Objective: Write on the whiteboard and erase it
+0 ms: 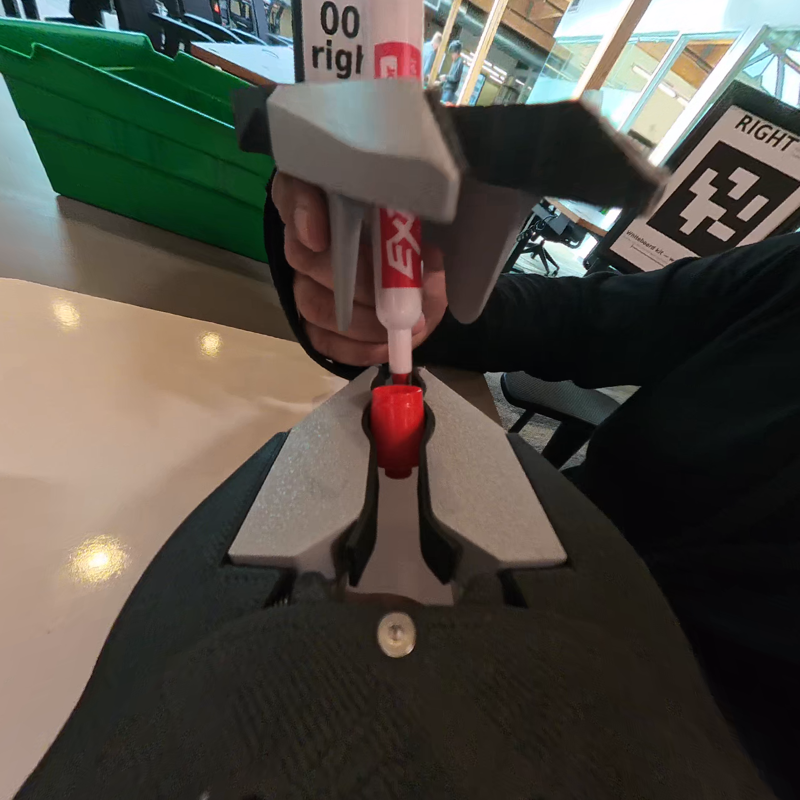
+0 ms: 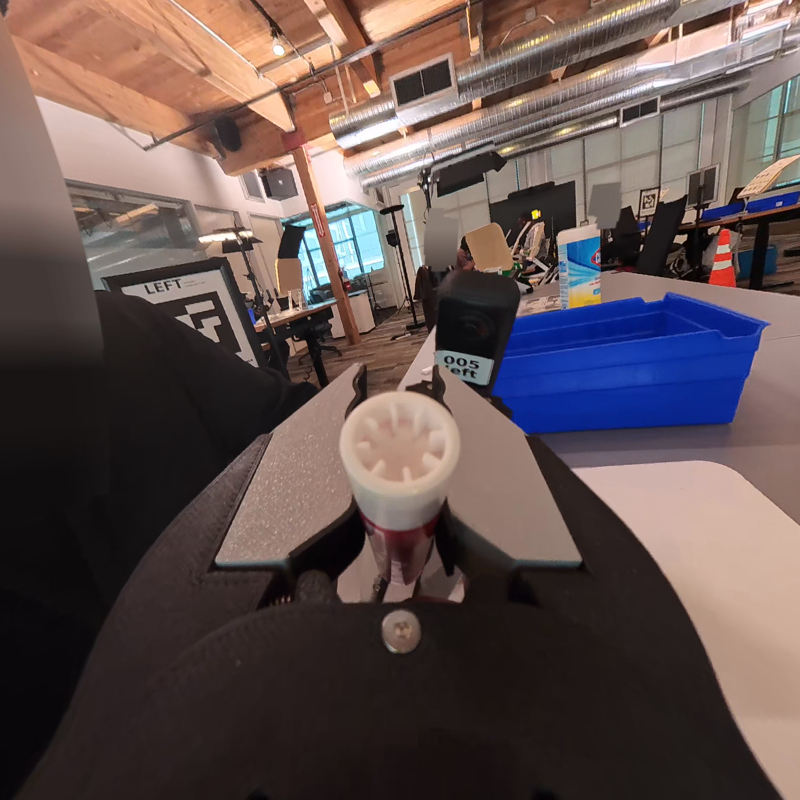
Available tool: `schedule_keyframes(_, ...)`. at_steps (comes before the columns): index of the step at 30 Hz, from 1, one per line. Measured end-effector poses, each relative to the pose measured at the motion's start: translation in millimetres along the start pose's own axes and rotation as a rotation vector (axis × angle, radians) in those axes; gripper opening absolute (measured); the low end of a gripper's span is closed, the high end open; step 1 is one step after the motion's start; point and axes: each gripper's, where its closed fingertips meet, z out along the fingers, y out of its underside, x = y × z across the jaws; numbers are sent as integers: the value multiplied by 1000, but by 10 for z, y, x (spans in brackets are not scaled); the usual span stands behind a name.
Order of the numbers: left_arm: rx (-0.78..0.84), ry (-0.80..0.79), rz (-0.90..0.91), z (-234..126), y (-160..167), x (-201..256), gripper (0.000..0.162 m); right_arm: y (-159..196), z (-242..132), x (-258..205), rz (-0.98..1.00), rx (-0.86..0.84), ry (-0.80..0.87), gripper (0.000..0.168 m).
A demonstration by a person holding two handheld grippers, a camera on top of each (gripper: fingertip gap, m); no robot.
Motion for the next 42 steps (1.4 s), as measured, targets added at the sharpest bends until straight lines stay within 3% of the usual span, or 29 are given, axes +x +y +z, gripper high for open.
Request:
schedule_keyframes(8,-4,7,21,38,-5,48,10,88,99,5,-22,-30,9,28)
schedule_keyframes(13,99,24,-15,-161,-219,45,10,178,35,43,3,-108,15,27)
schedule_keyframes(18,83,-15,3,-206,-198,-12,9,300,0,112,54,-185,29,28)
schedule_keyframes(27,85,-32,-1,-250,-217,-39,9,425,-60,224,71,-278,89,46)
schedule_keyframes(33,40,-46,6,-227,-144,-60,9,466,-100,228,84,-304,80,33)
schedule_keyframes(37,50,-51,0,-265,-165,-80,9,452,-129,242,91,-302,85,32)
schedule_keyframes(38,48,-54,0,-270,-162,-89,9,450,-132,231,89,-301,78,24)
schedule_keyframes(42,46,-67,-10,-269,-150,-123,9,466,-134,247,74,-310,90,24)
